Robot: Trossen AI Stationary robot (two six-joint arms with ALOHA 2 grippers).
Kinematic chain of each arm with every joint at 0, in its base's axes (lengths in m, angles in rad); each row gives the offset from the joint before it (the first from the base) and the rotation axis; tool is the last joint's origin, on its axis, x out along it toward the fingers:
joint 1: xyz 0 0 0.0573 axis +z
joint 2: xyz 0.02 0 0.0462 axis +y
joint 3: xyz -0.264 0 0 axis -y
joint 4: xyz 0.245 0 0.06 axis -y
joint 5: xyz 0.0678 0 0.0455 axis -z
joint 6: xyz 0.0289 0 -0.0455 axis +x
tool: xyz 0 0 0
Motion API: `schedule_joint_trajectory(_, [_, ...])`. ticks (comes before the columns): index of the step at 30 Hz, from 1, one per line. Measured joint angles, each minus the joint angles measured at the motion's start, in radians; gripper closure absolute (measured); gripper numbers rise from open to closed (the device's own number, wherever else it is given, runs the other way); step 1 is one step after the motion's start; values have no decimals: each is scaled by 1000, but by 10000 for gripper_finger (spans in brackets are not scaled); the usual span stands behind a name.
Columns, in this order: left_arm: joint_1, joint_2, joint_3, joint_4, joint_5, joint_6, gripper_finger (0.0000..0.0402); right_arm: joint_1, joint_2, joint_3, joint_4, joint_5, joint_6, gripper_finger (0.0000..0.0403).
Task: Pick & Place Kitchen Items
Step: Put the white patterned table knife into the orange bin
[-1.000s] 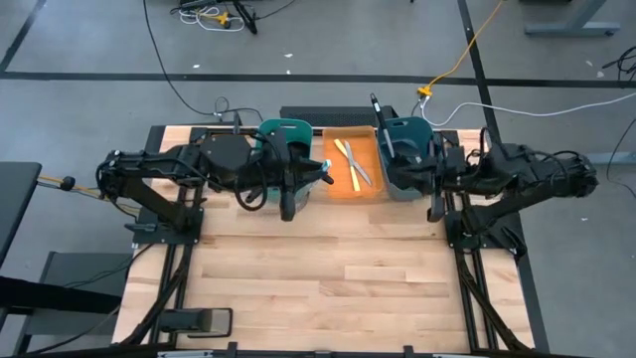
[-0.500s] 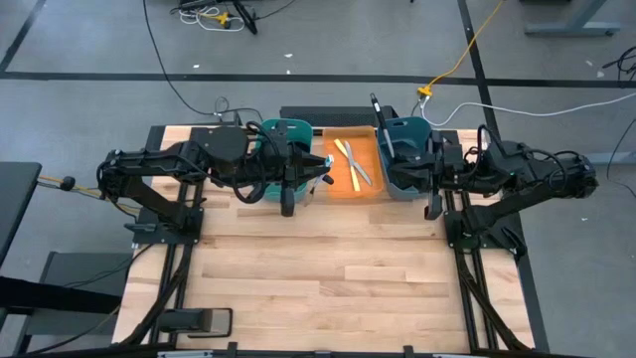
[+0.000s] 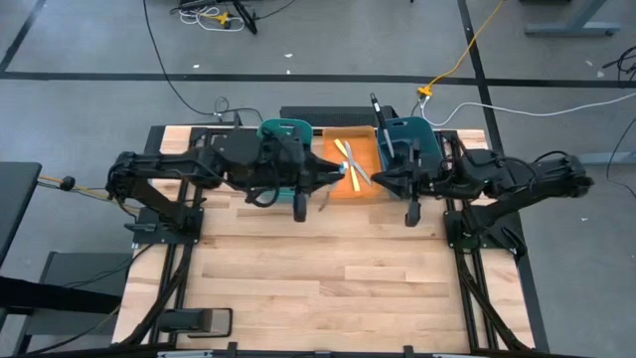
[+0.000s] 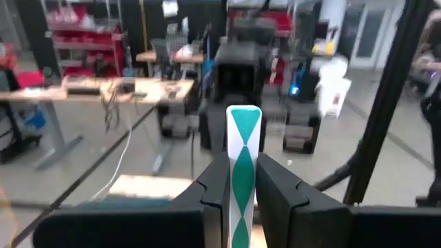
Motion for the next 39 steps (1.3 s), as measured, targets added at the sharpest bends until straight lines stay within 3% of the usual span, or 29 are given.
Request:
schedule_joint_trajectory(7, [4,45,4,74,32,1,350,1,21,0,4,-1,41,365])
schedule_joint_trajectory(28, [5,75,3,169,64,0,350,0,37,0,31,-105,93,173])
schedule_joint_trajectory(39, [5,75,3,167,64,0,350,0,150,0,163,-106,98,123])
